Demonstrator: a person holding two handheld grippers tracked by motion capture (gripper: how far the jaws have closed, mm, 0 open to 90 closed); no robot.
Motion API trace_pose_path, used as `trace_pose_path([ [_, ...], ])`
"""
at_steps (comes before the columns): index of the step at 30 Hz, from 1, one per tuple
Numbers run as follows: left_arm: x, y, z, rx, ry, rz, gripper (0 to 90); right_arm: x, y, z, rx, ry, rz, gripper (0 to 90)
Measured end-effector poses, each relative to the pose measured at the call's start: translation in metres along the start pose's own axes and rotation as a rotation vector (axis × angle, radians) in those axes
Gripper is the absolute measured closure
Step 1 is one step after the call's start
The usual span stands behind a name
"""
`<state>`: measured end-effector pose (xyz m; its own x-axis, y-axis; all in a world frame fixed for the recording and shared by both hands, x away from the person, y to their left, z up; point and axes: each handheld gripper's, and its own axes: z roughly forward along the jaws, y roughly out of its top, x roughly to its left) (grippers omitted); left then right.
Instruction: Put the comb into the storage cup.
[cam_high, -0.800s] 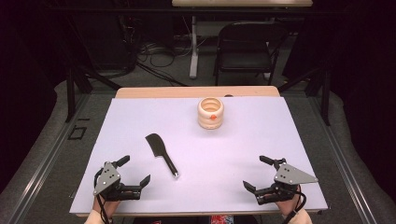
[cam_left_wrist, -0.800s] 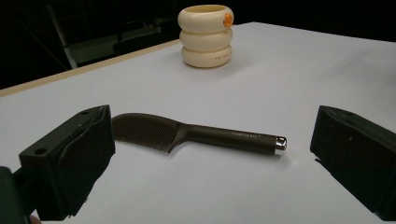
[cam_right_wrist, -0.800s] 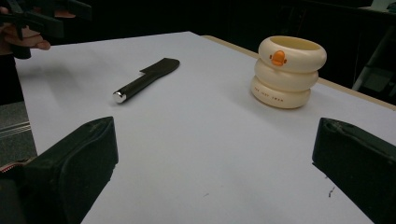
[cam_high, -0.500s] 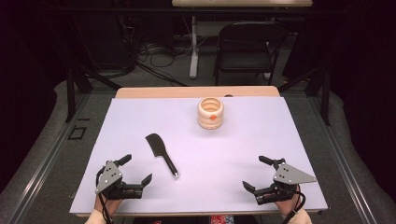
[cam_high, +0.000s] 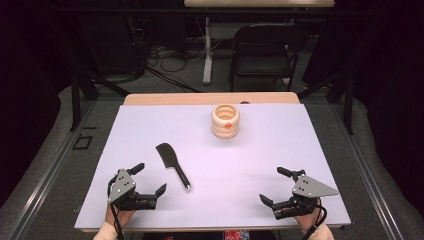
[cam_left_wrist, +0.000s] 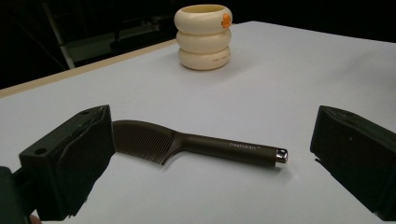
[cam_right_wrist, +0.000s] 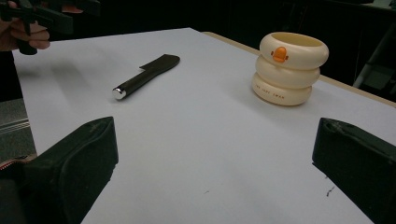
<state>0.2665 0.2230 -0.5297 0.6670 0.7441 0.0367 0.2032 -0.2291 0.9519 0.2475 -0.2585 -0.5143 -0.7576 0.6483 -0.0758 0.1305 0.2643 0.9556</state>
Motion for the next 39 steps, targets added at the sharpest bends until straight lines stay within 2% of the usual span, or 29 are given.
trace_pose_path([
  [9, -0.001, 0.004, 0.010, 0.014, -0.019, -0.002, 0.0, 0.000, 0.000, 0.001, 0.001, 0.002, -0.002, 0.0],
  [19, -0.001, 0.007, 0.024, 0.037, -0.020, 0.004, 0.0, 0.000, 0.000, 0.001, 0.003, 0.000, 0.001, 0.0],
  [39, -0.004, 0.015, 0.053, 0.127, -0.045, -0.005, 0.0, 0.000, -0.001, 0.001, 0.012, -0.002, 0.007, 0.0],
])
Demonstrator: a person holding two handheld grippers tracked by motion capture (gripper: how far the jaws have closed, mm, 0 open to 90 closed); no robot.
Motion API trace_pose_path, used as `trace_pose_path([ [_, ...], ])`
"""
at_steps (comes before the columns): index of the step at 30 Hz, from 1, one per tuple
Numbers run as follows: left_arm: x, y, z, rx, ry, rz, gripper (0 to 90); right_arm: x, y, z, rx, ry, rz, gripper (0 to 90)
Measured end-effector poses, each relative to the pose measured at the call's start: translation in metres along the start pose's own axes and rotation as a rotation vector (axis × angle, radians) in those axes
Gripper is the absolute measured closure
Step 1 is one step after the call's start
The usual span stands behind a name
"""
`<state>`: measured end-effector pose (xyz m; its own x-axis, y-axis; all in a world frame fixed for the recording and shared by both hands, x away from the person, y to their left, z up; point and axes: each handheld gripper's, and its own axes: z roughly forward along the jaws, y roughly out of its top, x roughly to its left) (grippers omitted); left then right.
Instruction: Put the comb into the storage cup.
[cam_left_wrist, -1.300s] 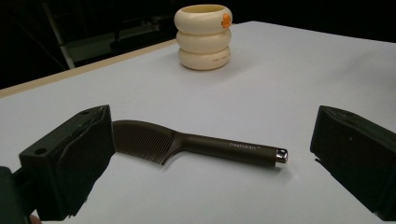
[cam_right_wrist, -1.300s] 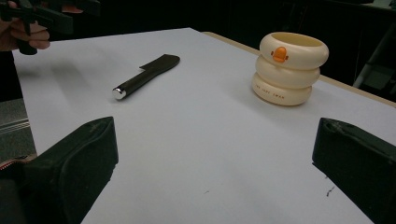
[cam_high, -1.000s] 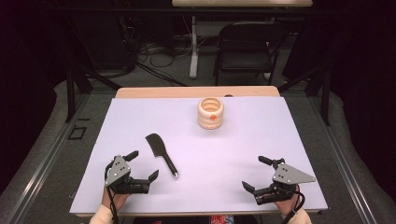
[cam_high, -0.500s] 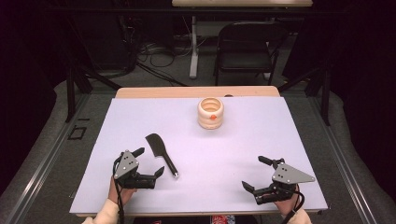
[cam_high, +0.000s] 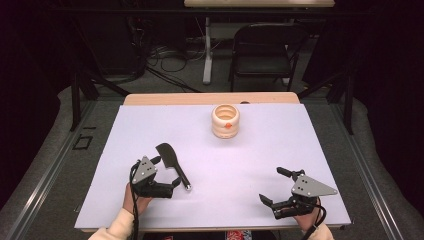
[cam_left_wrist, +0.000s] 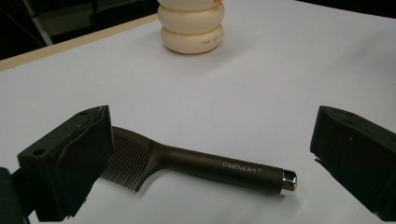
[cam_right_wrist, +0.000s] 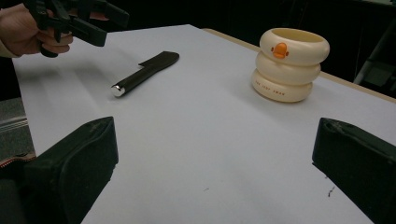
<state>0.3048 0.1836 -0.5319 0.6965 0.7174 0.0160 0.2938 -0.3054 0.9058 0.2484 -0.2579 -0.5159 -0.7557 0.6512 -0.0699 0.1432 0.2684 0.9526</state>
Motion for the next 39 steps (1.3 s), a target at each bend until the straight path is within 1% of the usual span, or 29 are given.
trace_pose_path([
  [6, -0.002, 0.003, 0.008, 0.039, -0.006, 0.010, 0.0, 0.000, 0.000, 0.001, 0.001, 0.002, -0.010, 0.0],
  [8, -0.002, 0.005, 0.010, 0.041, -0.001, 0.010, 0.0, 0.000, 0.000, 0.001, 0.003, 0.002, -0.007, 0.0],
  [10, -0.002, 0.006, 0.013, 0.037, -0.002, 0.000, 0.0, 0.000, 0.000, 0.000, 0.003, 0.000, -0.003, 0.0],
  [13, -0.004, 0.008, 0.018, 0.051, -0.002, 0.007, 0.0, -0.001, 0.000, -0.001, -0.003, -0.004, -0.003, 0.0],
  [15, -0.005, 0.009, 0.021, 0.060, -0.007, 0.011, 0.0, 0.000, 0.000, 0.000, 0.003, 0.002, -0.006, 0.0],
  [17, -0.006, 0.010, 0.023, 0.066, -0.011, 0.009, 0.0, 0.000, 0.000, 0.001, 0.002, 0.004, -0.008, 0.0],
  [19, -0.006, 0.011, 0.026, 0.069, -0.016, -0.002, 0.0, 0.000, 0.000, 0.001, 0.008, 0.005, -0.006, 0.0],
  [24, -0.007, 0.012, 0.031, 0.087, -0.014, 0.002, 0.0, 0.000, 0.000, 0.000, 0.001, 0.004, -0.007, 0.0],
  [25, -0.008, 0.012, 0.032, 0.087, -0.016, -0.004, 0.0, 0.000, 0.000, 0.001, 0.004, 0.005, -0.008, 0.0],
  [29, -0.010, 0.015, 0.035, 0.102, -0.011, 0.008, 0.0, -0.001, -0.001, 0.003, 0.008, 0.007, -0.006, 0.0],
  [31, -0.010, 0.015, 0.038, 0.110, -0.016, 0.003, 0.0, -0.001, -0.001, 0.001, 0.009, 0.006, -0.009, 0.0],
  [36, -0.013, 0.015, 0.040, 0.129, -0.022, 0.009, 0.0, 0.000, 0.000, 0.001, 0.008, 0.002, -0.012, 0.0],
  [39, -0.014, 0.015, 0.043, 0.160, -0.019, 0.018, 0.3, -0.001, -0.001, 0.001, 0.010, 0.004, -0.010, 0.0],
])
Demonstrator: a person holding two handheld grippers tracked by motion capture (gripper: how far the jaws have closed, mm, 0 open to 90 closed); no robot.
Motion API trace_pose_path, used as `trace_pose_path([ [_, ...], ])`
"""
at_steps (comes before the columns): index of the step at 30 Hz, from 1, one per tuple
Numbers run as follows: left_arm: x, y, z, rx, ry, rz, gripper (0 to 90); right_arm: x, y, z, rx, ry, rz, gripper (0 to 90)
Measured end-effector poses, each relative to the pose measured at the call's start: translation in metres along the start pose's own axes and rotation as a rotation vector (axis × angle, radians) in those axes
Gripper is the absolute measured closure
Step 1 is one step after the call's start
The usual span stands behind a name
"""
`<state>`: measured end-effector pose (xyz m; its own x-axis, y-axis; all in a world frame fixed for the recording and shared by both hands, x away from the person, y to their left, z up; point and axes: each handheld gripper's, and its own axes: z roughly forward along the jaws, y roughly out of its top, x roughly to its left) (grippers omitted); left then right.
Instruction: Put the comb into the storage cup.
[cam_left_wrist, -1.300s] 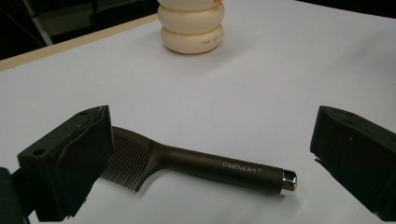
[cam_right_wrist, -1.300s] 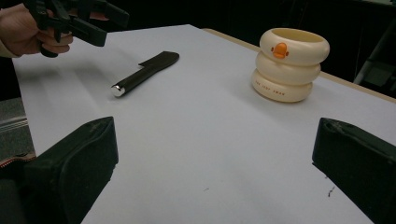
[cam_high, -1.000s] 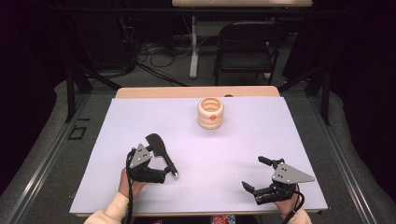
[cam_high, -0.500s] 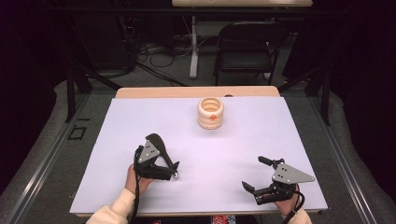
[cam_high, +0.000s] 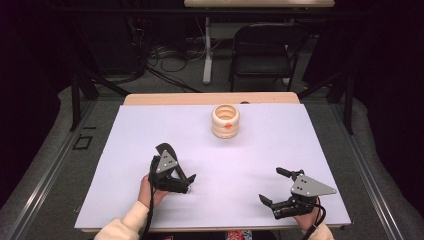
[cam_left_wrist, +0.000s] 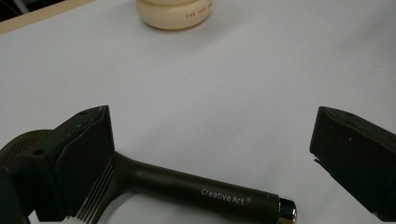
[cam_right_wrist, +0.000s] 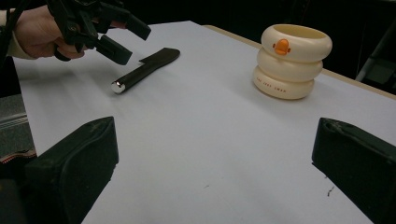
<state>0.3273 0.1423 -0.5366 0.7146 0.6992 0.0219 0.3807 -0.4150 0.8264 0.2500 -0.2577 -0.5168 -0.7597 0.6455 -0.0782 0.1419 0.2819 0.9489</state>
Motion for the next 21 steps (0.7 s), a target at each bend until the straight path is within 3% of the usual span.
trace_pose_path([
  [5, -0.0025, -0.0012, 0.0024, 0.024, -0.003, 0.006, 5.3, 0.0012, 0.0007, -0.0012, -0.003, -0.001, -0.001, 0.1],
  [7, -0.0042, -0.0007, 0.0020, 0.018, 0.001, 0.008, 11.3, 0.0012, 0.0005, -0.0004, 0.003, 0.002, -0.001, 0.1],
  [10, -0.0058, -0.0006, 0.0022, 0.033, -0.015, 0.026, 27.0, 0.0006, 0.0001, -0.0011, 0.000, 0.002, 0.004, 0.2],
  [14, -0.0069, -0.0030, 0.0027, 0.034, -0.066, 0.033, 48.8, 0.0001, 0.0004, -0.0015, -0.003, 0.001, 0.004, 0.2],
  [16, -0.0074, -0.0032, 0.0018, 0.020, -0.079, 0.029, 58.2, 0.0006, 0.0005, -0.0009, -0.002, 0.003, 0.001, 0.2],
  [21, -0.0066, -0.0055, 0.0048, 0.050, -0.107, 0.035, 77.9, 0.0001, 0.0003, -0.0018, -0.002, 0.000, 0.002, 0.3],
])
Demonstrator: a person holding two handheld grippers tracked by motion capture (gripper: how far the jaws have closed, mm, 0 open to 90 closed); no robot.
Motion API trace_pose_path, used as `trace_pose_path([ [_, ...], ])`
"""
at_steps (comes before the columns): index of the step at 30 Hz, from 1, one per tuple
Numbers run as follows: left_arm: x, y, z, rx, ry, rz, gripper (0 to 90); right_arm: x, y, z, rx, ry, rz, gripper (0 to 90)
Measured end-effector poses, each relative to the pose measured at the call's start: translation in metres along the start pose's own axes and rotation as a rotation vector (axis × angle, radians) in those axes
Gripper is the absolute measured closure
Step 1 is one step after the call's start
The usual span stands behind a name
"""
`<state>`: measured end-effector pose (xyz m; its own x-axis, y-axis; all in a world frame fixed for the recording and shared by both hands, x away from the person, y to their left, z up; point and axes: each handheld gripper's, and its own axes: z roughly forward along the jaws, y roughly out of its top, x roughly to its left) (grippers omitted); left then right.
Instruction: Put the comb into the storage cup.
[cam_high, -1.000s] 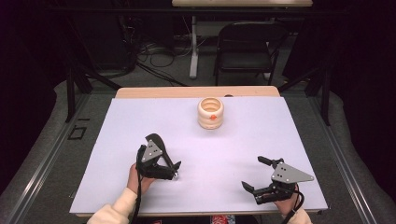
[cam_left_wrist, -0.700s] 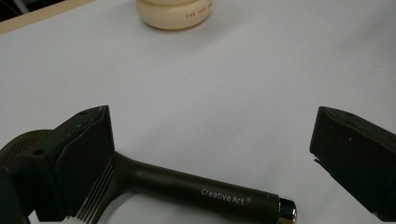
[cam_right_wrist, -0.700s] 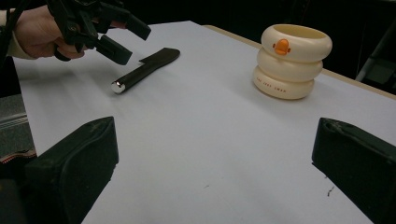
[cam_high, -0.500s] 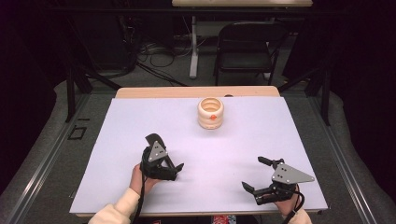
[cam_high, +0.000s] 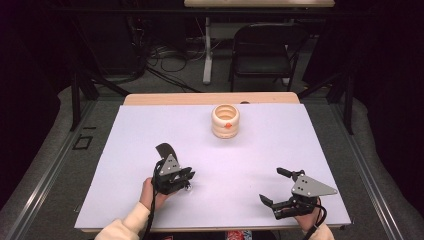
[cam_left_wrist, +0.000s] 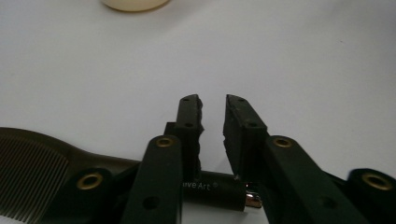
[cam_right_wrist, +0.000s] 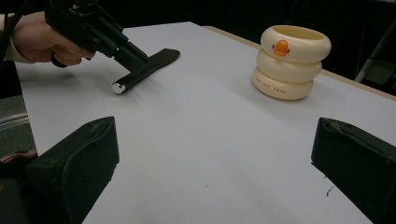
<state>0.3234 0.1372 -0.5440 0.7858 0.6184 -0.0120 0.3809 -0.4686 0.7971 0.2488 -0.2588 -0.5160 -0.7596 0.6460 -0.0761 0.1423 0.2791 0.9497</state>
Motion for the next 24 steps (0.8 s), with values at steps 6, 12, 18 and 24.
trace_pose_path([
  [6, 0.0005, -0.0008, 0.0001, 0.014, -0.013, 0.000, 89.7, 0.0003, -0.0001, 0.0017, 0.006, 0.005, -0.001, 0.3],
  [12, 0.0005, -0.0008, 0.0003, 0.035, -0.028, 0.014, 89.8, -0.0001, -0.0002, -0.0011, -0.005, -0.002, 0.005, 0.4],
  [18, 0.0024, -0.0020, 0.0008, 0.047, -0.040, 0.017, 89.8, 0.0002, -0.0001, -0.0006, -0.002, 0.001, -0.002, 0.5],
  [24, 0.0021, -0.0023, 0.0014, 0.063, -0.050, 0.014, 89.8, 0.0009, 0.0003, 0.0005, 0.005, 0.003, -0.006, 0.4],
])
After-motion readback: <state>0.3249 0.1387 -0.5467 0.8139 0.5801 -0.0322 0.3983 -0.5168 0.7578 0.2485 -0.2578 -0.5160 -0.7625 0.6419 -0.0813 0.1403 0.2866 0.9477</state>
